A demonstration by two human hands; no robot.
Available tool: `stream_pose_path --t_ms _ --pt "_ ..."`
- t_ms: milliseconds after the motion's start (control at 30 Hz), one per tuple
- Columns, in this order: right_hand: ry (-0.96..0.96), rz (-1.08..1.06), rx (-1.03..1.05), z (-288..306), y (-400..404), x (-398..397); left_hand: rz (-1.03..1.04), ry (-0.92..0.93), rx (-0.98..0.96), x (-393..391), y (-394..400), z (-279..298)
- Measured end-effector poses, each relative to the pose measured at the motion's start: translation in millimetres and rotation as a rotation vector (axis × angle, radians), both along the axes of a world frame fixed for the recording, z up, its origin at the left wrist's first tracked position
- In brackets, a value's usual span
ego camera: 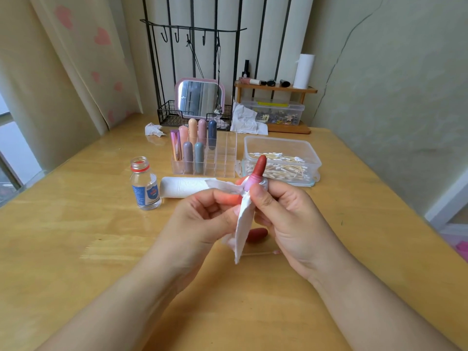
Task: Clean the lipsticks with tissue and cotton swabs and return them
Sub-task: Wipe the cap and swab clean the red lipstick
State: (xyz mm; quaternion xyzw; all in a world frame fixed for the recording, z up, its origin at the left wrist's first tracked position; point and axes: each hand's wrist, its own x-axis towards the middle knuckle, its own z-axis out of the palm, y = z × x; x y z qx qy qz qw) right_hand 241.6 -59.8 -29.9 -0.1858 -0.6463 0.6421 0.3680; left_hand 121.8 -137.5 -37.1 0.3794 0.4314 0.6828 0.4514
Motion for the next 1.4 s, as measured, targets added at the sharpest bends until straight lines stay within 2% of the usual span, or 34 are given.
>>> stream_pose_path --t_ms 100,267,400,600,800,1033,1100,1267,1400 --pt "0.008 -0.034 -0.022 -3 0 -3 0.029 -0.004 -0.025 4 0 2" --pt "0.057 0.006 -0.073 0 1 1 -0.189 -0.082 -0.077 9 -5 7" --pt "0.063 -0.019 -0.069 -1 2 0 -0.083 -0.091 -0.024 6 -2 4" --pt "0.089 -0.06 -0.058 -3 0 -4 0.136 0.105 0.009 5 3 -3" --pt "0.113 -0.03 -0.089 0 0 -1 -0.119 -0.082 -0.071 8 -3 3" --pt "0.148 -0.048 -0.059 -1 -1 -4 0.106 0.005 0.042 4 3 -4" --pt "0.15 -0.052 -0.074 -1 -1 -4 0.099 0.007 0.034 6 2 -2" --pt "0.165 -0.025 -0.109 3 -2 -1 -0.125 -0.146 -0.023 11 -4 6" --pt "0.161 -0.01 -0.088 3 -3 -1 -0.039 -0.129 0.025 10 -2 4"
